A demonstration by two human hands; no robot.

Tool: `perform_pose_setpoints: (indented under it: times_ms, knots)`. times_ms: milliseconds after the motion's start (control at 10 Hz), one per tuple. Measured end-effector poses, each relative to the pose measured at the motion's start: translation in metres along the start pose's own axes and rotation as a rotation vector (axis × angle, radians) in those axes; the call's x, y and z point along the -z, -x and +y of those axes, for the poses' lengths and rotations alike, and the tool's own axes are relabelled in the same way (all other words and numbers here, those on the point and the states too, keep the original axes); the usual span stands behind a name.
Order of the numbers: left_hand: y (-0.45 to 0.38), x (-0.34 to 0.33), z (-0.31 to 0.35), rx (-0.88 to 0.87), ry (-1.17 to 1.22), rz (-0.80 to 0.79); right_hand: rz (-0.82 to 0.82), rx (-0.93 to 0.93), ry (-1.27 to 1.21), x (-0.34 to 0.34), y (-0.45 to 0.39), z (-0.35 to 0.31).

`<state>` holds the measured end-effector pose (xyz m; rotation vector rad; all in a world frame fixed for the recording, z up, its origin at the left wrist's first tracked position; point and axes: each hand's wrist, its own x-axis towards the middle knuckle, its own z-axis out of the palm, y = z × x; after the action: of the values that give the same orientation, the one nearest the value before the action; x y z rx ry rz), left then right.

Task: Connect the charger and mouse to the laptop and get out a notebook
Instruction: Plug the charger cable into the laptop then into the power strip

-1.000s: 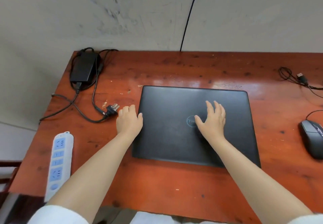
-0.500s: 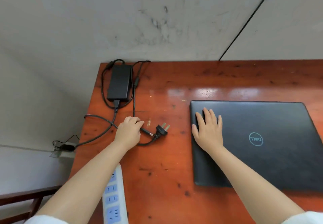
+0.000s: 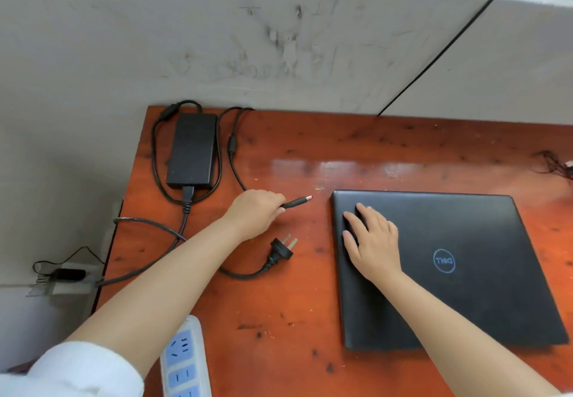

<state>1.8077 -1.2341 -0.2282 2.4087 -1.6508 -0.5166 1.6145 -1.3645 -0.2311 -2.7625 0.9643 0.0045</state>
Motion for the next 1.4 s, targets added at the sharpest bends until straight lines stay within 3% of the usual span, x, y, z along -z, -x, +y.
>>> perform_pose_setpoints:
  times_ms: [100, 400, 600, 1000, 1400]
  knots:
    - [-0.025, -0.010, 0.020, -0.045, 0.003, -0.125, -0.018, 0.062, 0.057, 0.003, -0.006, 0.012]
    - [-0.029, -0.036, 0.015, -0.124, 0.128, 0.052, -0.091, 0.039, 0.036, -0.011, -0.011, 0.023]
    - [-0.037, -0.028, 0.015, -0.154, 0.001, -0.081, -0.099, 0.034, 0.017, -0.012, -0.011, 0.024]
    - [-0.054, -0.011, 0.021, -0.199, -0.176, -0.181, -0.084, 0.038, -0.014, -0.011, -0.011, 0.023]
    - [-0.057, -0.017, 0.030, -0.148, 0.018, -0.140, -0.070, 0.034, -0.054, -0.011, -0.012, 0.024]
